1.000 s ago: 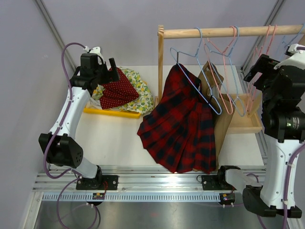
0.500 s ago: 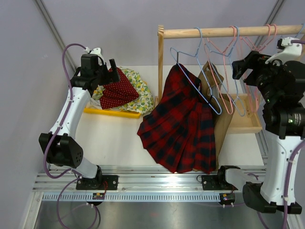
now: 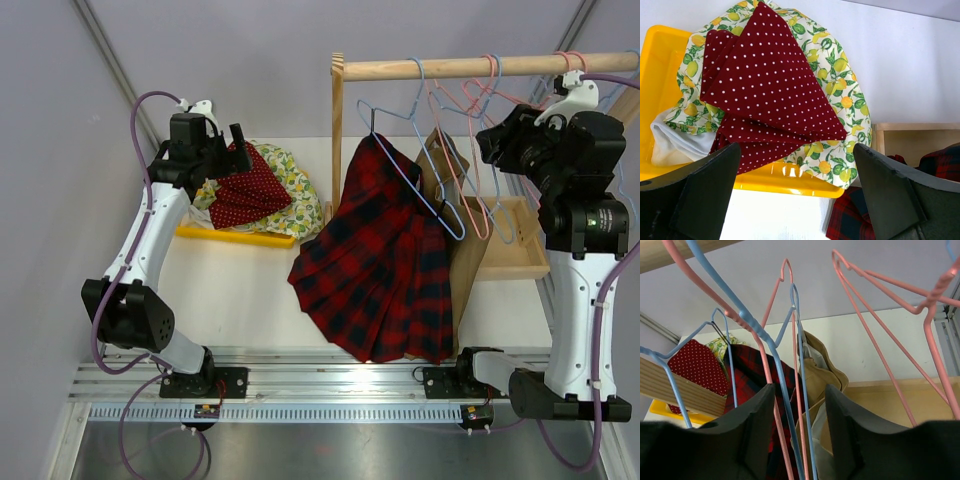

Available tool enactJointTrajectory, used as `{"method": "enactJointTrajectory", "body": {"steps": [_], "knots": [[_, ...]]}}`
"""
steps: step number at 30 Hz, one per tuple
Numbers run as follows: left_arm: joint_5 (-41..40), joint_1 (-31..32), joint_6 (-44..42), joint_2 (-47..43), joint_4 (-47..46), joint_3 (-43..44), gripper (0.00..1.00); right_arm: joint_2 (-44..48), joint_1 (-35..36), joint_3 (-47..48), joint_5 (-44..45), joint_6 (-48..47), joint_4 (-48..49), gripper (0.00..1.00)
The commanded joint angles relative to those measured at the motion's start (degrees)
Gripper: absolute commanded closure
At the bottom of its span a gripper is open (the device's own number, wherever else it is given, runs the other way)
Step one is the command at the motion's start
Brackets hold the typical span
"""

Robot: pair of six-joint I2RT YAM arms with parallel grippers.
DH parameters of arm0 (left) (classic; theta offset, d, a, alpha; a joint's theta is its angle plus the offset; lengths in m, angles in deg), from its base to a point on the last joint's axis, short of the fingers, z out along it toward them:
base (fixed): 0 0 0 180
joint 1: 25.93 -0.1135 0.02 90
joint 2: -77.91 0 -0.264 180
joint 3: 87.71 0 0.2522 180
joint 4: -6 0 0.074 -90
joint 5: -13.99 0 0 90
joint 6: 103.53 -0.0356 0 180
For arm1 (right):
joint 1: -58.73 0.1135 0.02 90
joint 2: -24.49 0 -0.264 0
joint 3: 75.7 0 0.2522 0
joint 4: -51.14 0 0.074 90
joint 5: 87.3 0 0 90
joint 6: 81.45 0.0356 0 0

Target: Remove the skirt from the hanger

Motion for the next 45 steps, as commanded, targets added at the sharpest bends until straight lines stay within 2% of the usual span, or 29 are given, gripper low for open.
{"method": "enactJointTrajectory", "body": {"steps": [1,6,9,10,11,13,18,21,29,33,37,42,45], "knots": [[1.3,0.1,-0.3,-2.5,-2.8,-0.6,0.01,0.8,-0.2,-1.0,-1.3,0.3,2.9,0.5],[1.5,0.1,-0.3,-2.6,-2.8,-0.6,0.01,1.1,-0.2,-2.8,-1.5,0.4,3.4,0.54],[1.5,0.1,-0.4,-2.6,-2.8,-0.6,0.01,1.1,-0.2,-3.5,-1.5,0.4,3.6,0.63],[1.5,0.1,-0.4,-2.6,-2.8,-0.6,0.01,1.0,-0.2,-3.6,-1.6,0.3,3.7,0.67],[1.5,0.1,-0.4,-2.6,-2.8,-0.5,0.01,0.8,-0.2,-3.6,-1.7,0.3,3.6,0.86],[1.5,0.1,-0.6,-2.9,-3.0,-0.8,0.01,0.8,-0.2,-3.5,-1.8,0.5,3.6,1.0],[1.6,0.7,-1.0,-5.6,-5.8,-1.9,0.01,1.5,-0.2,-1.9,-0.5,0.5,3.6,1.0],[-1.7,3.8,-3.6,-7.7,-5.6,0.0,0.01,1.1,-0.2,2.2,0.2,0.2,2.2,1.0],[-5.6,17.9,-9.3,-9.1,-0.4,20.7,0.01,2.9,-0.2,10.8,3.9,-1.0,0.0,1.0],[0.9,22.3,-9.0,-10.5,1.0,26.9,0.01,5.0,-0.2,10.1,4.5,-1.1,-0.5,1.0],[11.9,30.2,-9.8,-12.7,-1.8,25.3,0.01,9.0,-0.2,7.3,6.0,-0.8,-0.6,1.0],[16.2,39.7,-8.8,-13.4,-8.9,18.9,0.01,11.9,-0.2,3.9,5.7,0.2,-0.8,1.0],[16.1,47.0,-7.9,-11.4,-12.7,15.3,0.01,13.1,-0.2,2.6,4.9,1.0,-1.3,1.0]]}}
